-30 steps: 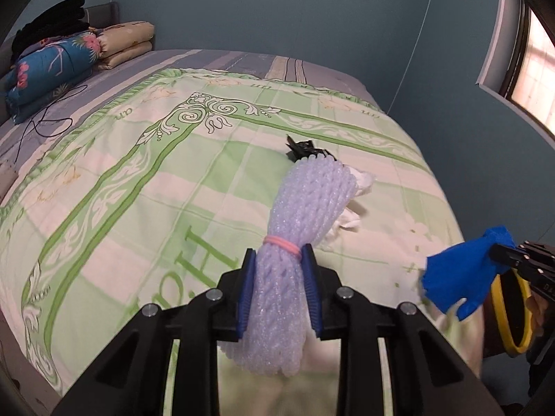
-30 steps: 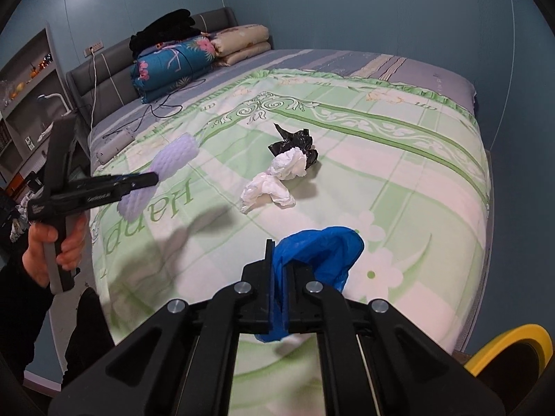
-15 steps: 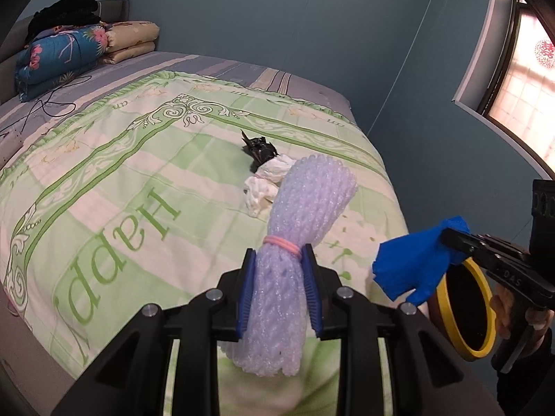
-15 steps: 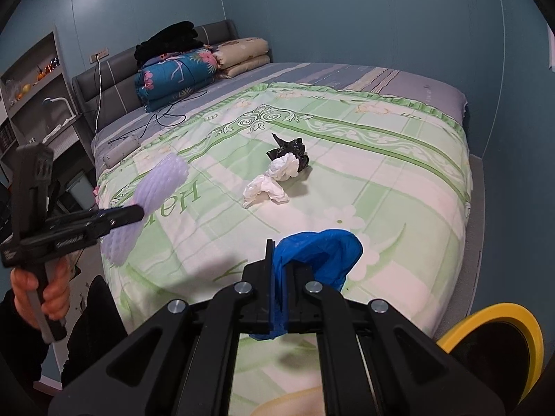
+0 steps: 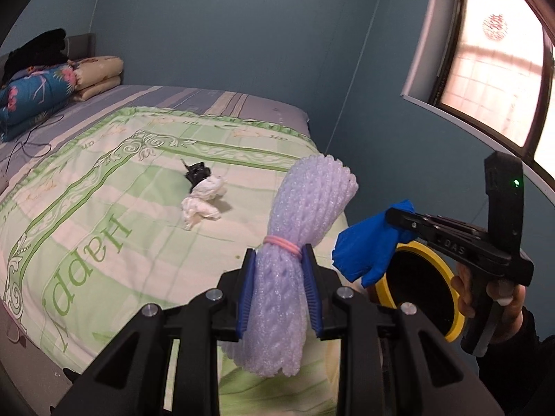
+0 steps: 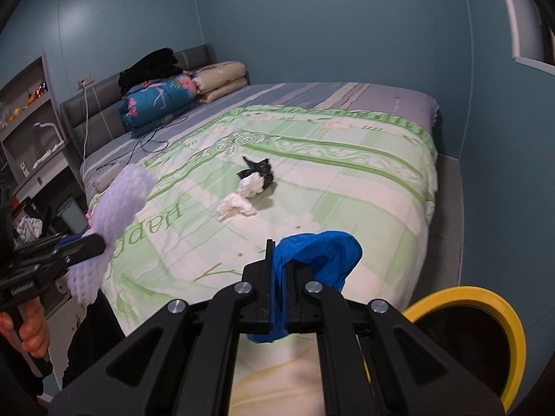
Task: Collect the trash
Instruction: 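Lift the foam net and glove and carry both over the yellow bin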
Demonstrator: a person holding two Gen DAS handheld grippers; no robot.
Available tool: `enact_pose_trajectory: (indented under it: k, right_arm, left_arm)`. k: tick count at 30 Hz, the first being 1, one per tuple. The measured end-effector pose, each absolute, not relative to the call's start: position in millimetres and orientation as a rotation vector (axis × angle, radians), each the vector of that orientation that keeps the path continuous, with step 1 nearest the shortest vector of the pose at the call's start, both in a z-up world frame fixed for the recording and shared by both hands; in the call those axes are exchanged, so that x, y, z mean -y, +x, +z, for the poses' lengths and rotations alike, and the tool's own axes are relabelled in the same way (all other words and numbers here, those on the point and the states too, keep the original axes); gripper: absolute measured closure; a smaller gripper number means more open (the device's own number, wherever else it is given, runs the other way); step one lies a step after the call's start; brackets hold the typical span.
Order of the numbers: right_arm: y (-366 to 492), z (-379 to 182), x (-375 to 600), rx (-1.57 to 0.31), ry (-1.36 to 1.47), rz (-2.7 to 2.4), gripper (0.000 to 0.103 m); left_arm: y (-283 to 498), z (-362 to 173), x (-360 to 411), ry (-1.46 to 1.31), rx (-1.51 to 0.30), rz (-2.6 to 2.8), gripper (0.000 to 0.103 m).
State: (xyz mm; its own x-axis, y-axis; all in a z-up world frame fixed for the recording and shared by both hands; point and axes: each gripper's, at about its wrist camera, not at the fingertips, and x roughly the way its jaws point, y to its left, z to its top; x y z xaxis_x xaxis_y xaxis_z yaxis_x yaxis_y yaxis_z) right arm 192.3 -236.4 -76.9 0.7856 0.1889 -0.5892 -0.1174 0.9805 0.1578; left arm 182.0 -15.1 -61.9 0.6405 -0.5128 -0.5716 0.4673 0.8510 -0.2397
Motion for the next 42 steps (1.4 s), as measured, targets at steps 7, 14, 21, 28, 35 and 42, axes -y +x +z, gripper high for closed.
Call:
enact_pose_trajectory:
  k: [7, 14, 21, 28, 35, 42]
  right_arm:
    - [170, -72, 271, -0.617, 0.146, 0.103, 0.101]
    - [148, -68, 306, -0.583, 0.173, 0.039, 0.101]
    - [128, -67, 338, -0.56, 0.202, -0.035, 0.101]
    - [114, -71, 362, -0.552, 0.224, -0.105, 0.101]
    - [104, -82, 384, -0.556, 0.251, -0.162, 0.101]
    - [99, -93, 397, -0.566, 0.269, -0.199, 0.101]
  left_arm:
    - [161, -47, 47, -0.035, -0.64, -0.637, 0.078]
    - [150, -39, 81, 0.004, -0.622, -0.705, 0.078]
    - [143, -36, 115, 0.043, -0.617, -0.764, 0.078]
    - [136, -37, 147, 0.077, -0.626, -0.825, 0.078]
    - [136, -43, 172, 0.106, -0.648, -0.865, 0.078]
    - [139, -51, 196, 0.115, -0.674, -0.893, 0.078]
